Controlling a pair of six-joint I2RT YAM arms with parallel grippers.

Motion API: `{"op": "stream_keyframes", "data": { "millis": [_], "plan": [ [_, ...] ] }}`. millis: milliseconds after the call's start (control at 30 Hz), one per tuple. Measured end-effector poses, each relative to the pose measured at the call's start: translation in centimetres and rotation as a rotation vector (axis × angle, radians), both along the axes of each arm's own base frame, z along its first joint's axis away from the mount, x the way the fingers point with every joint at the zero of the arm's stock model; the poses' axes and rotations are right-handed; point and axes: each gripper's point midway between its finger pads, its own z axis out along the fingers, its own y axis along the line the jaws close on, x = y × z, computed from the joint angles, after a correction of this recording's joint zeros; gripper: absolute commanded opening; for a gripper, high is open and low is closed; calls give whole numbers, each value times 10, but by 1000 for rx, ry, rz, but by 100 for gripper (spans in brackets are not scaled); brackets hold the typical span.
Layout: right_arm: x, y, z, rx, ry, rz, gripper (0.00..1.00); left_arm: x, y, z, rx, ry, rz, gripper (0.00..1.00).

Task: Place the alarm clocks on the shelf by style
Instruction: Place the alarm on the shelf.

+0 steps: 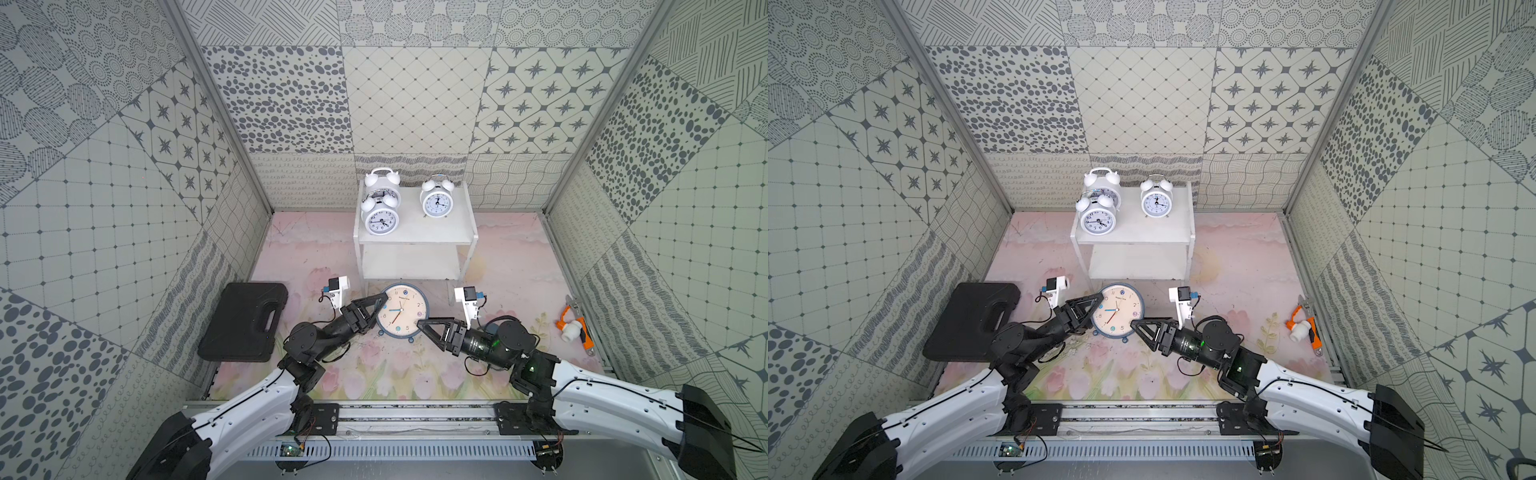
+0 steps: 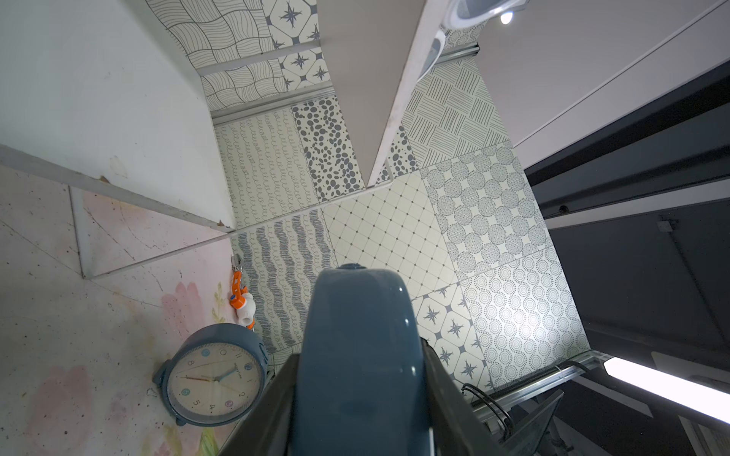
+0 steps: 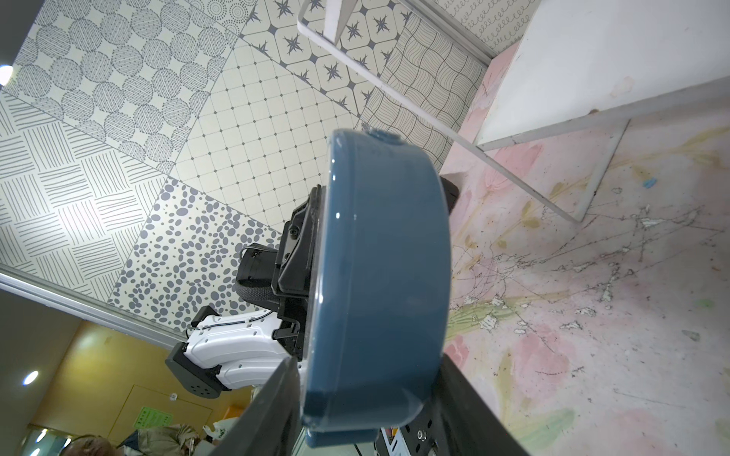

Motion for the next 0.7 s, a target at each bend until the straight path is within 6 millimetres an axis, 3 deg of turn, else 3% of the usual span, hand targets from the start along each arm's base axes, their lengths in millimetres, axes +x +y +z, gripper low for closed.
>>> {"op": "stream_keyframes", "data": {
  "millis": [267, 333, 400, 500, 567, 700],
  "plan": [
    [-2, 2, 0, 6, 24, 18, 41, -3, 2, 0, -10, -18, 1, 26],
    [-3, 2, 0, 3, 25, 23, 39, -3, 2, 0, -9, -22, 0, 34],
    [-5, 2, 1, -2, 27, 29, 37, -5, 2, 1, -8, -29, -3, 60],
    [-7, -1, 1, -31, 10, 39, 36, -7, 1, 1, 0, -37, -13, 81],
    [-8, -5, 1, -54, 4, 46, 35, -8, 0, -1, 11, -35, -23, 85],
    [-6, -14, 9, -86, -6, 66, 34, -12, -6, 6, 26, -53, -63, 85]
  ]
}}
